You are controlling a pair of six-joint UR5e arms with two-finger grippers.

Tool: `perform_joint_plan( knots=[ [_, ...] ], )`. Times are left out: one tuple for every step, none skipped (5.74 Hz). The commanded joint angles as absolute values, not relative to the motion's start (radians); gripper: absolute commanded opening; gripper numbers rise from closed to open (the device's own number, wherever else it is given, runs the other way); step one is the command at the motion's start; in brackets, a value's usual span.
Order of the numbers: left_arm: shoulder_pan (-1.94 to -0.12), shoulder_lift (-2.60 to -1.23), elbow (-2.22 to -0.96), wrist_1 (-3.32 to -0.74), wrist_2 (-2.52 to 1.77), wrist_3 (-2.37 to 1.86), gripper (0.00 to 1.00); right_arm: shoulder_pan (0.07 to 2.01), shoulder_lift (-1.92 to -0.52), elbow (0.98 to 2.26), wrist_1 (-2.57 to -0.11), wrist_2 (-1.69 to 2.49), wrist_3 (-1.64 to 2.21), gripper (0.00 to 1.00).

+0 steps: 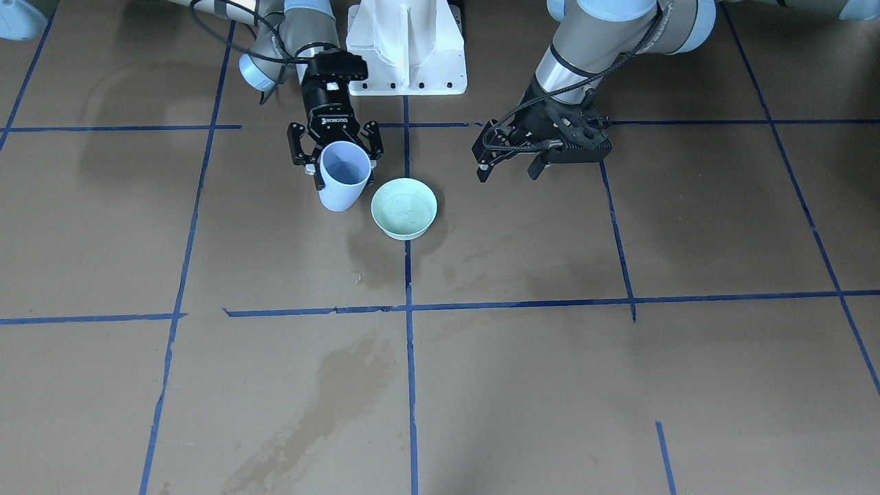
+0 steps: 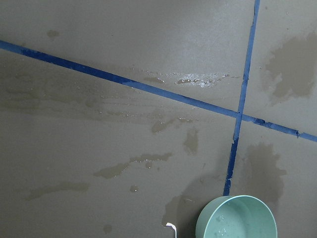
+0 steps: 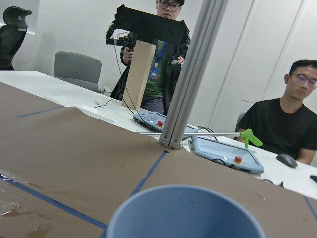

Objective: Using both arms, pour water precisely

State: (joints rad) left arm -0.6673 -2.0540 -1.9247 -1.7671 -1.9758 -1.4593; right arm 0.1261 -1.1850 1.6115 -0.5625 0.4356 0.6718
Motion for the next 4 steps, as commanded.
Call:
perform_joint_plan(
  knots=[
    [-0.667, -2.054, -1.925, -1.767, -1.976, -1.46, 1.0, 0.13, -1.343, 1.626, -0.434, 0.437, 0.909, 0.0],
    [-0.667, -2.054, -1.927, -1.767, -1.976, -1.46, 1.0, 0.135, -1.444, 1.628, -0.319, 0.437, 0.908, 0.0],
    [-0.667, -2.052, -1.928, -1.767, -1.976, -1.46, 1.0, 0.141, -1.533, 1.629, -0.228, 0.437, 0.91, 0.0],
    [-0.667, -2.052, -1.928, -1.767, -1.976, -1.46, 1.0, 0.168, -1.605, 1.626, -0.154, 0.436, 0.911, 0.0]
  ],
)
